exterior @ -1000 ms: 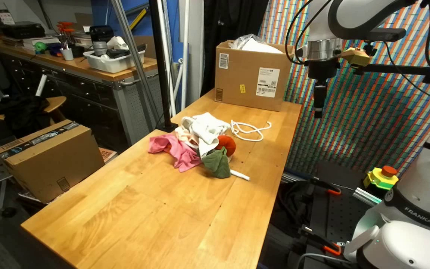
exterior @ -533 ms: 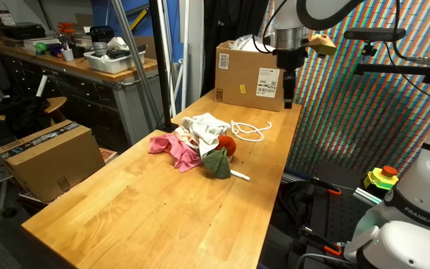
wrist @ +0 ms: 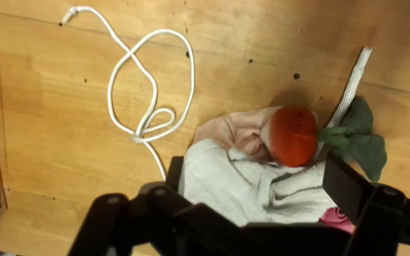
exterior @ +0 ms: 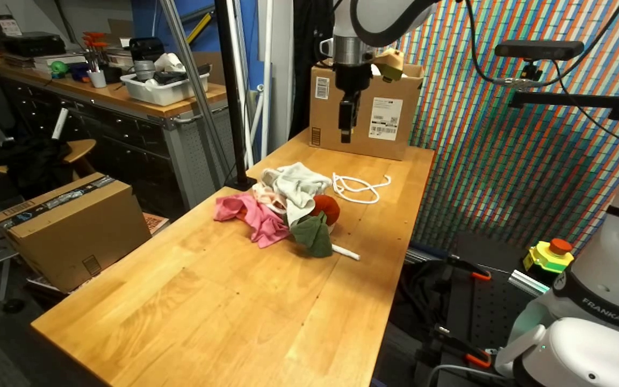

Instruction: Separate the things on the table

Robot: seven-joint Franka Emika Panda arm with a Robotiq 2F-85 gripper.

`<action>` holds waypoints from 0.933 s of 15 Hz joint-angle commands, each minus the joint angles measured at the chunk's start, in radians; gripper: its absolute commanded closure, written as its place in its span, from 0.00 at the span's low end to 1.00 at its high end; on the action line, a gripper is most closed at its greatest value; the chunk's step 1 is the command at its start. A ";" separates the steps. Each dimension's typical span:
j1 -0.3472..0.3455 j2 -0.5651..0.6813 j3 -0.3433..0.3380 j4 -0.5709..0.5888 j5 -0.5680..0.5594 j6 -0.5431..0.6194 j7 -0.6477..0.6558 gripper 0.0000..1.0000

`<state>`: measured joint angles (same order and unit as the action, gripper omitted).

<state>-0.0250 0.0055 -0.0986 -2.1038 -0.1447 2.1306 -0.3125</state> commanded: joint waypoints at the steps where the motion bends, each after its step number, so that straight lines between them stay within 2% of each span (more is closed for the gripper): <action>1: -0.025 0.153 0.014 0.123 0.097 0.116 -0.039 0.00; 4: -0.040 0.250 0.038 0.166 0.185 0.214 -0.062 0.00; 8: -0.057 0.346 0.084 0.206 0.237 0.296 -0.071 0.00; 14: -0.067 0.455 0.121 0.253 0.215 0.323 -0.065 0.00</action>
<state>-0.0684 0.4059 -0.0040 -1.9010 0.0680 2.4433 -0.3576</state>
